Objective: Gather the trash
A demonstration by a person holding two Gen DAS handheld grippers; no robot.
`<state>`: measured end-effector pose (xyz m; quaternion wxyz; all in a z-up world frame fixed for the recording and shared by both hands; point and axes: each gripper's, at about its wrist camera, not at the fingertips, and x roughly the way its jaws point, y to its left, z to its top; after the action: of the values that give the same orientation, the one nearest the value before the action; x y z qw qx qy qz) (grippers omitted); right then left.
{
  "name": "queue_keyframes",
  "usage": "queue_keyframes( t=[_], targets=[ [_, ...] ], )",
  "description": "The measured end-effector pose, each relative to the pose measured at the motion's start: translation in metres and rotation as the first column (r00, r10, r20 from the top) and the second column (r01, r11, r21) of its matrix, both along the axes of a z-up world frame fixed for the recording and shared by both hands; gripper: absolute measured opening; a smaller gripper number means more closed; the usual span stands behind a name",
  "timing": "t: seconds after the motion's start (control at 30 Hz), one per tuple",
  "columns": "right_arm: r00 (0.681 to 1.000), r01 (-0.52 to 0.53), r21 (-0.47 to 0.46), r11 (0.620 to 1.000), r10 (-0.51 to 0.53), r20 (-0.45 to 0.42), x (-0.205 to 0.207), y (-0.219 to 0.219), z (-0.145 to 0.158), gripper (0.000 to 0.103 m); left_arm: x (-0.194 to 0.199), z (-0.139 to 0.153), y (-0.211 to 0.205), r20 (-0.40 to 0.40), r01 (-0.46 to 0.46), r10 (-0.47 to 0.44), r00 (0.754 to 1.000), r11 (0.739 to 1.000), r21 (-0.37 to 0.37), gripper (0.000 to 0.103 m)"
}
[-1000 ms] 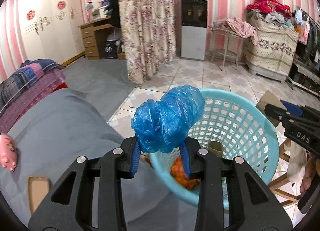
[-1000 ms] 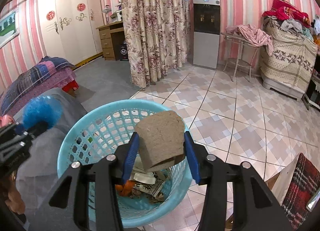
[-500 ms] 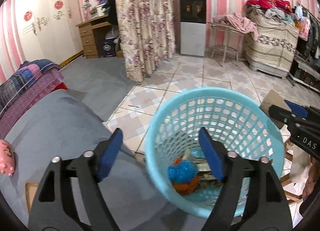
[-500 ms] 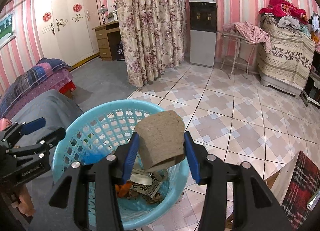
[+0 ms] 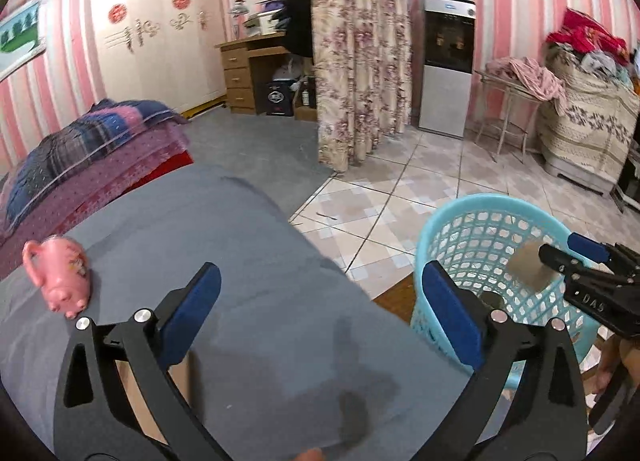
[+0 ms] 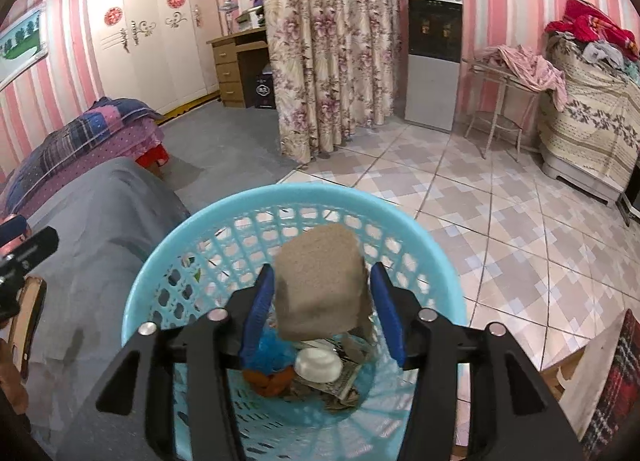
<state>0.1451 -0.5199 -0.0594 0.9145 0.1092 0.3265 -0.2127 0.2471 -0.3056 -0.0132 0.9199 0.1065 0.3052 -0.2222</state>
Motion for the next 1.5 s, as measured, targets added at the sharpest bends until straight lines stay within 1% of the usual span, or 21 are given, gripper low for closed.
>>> queue_keyframes(
  t=[0.03,0.07,0.13,0.23,0.27,0.3,0.5,0.6,0.7,0.77,0.83,0.9,0.97,1.0,1.1,1.2,1.27,1.37,1.5],
  targets=[
    [1.000,-0.001,-0.012,1.000,0.001,-0.004,0.002,0.003,-0.001,0.066,0.000,0.001,0.006,-0.006,-0.006,0.006,1.000,1.000,-0.007,0.097],
    [1.000,-0.002,-0.017,1.000,0.002,-0.002,0.002,0.006,-0.002,0.070,-0.001,0.002,0.012,-0.011,-0.013,0.013,1.000,1.000,-0.013,0.097],
    [1.000,-0.012,-0.016,1.000,0.012,0.002,0.005,0.011,-0.002,0.082,-0.002,0.003,0.022,-0.016,-0.029,0.029,0.999,0.999,-0.019,0.097],
    [1.000,-0.016,-0.019,1.000,0.016,0.004,0.007,0.013,0.000,0.085,-0.006,0.005,0.041,-0.020,-0.050,0.050,0.999,0.998,-0.032,0.097],
    [1.000,-0.014,-0.017,1.000,0.014,0.015,0.006,0.015,0.002,0.087,-0.007,0.005,0.047,-0.023,-0.058,0.058,0.998,0.998,-0.035,0.097],
    [1.000,-0.014,-0.014,1.000,0.015,0.022,0.005,0.017,0.003,0.093,-0.009,0.006,0.054,-0.027,-0.068,0.067,0.997,0.997,-0.039,0.097],
    [0.999,-0.029,-0.025,0.999,0.030,0.039,0.002,0.028,0.009,0.093,-0.023,0.006,0.095,-0.042,-0.112,0.110,0.993,0.993,-0.042,0.097],
    [0.997,-0.053,-0.025,0.998,0.054,0.052,-0.003,0.043,0.013,0.097,-0.034,0.008,0.115,-0.046,-0.126,0.124,0.991,0.991,-0.052,0.098],
    [0.997,-0.068,-0.046,0.997,0.070,0.044,-0.008,0.054,0.018,0.098,-0.051,0.014,0.137,-0.015,-0.156,0.155,0.988,0.987,-0.051,0.098],
    [0.995,-0.091,-0.075,0.993,0.093,0.032,-0.012,0.070,0.024,0.098,-0.060,0.019,0.149,0.005,-0.172,0.173,0.985,0.984,-0.049,0.098],
    [0.991,-0.117,-0.113,0.987,0.123,0.048,-0.018,0.093,0.032,0.098,-0.073,0.025,0.164,0.032,-0.192,0.194,0.980,0.980,-0.050,0.098],
    [0.988,-0.132,-0.112,0.985,0.140,0.065,-0.022,0.102,0.033,0.098,-0.084,0.029,0.178,0.044,-0.202,0.204,0.978,0.978,-0.052,0.098],
    [0.979,-0.174,-0.092,0.980,0.183,0.093,-0.031,0.125,0.035,0.098,-0.090,0.033,0.190,0.046,-0.211,0.213,0.976,0.976,-0.058,0.098],
    [0.977,-0.181,-0.091,0.979,0.189,0.096,-0.035,0.129,0.035,0.098,-0.097,0.034,0.199,0.053,-0.214,0.217,0.975,0.975,-0.066,0.098],
    [0.964,-0.235,-0.116,0.965,0.246,0.097,-0.051,0.166,0.035,0.098,-0.109,0.033,0.216,0.073,-0.235,0.240,0.968,0.969,-0.074,0.098],
    [0.957,-0.258,-0.139,0.956,0.273,0.095,-0.060,0.188,0.035,0.098,-0.118,0.025,0.233,0.041,-0.245,0.249,0.968,0.966,-0.085,0.098],
    [0.951,-0.273,-0.142,0.951,0.290,0.110,-0.065,0.206,0.037,0.098,-0.122,0.021,0.242,0.028,-0.255,0.258,0.966,0.963,-0.085,0.098],
    [0.942,-0.295,-0.128,0.947,0.311,0.124,-0.074,0.228,0.036,0.098,-0.130,0.016,0.249,0.034,-0.270,0.272,0.962,0.961,-0.066,0.098],
    [0.937,-0.308,-0.144,0.941,0.326,0.126,-0.084,0.250,0.035,0.098,-0.140,0.014,0.258,0.040,-0.283,0.285,0.958,0.957,-0.063,0.098]
  ],
)
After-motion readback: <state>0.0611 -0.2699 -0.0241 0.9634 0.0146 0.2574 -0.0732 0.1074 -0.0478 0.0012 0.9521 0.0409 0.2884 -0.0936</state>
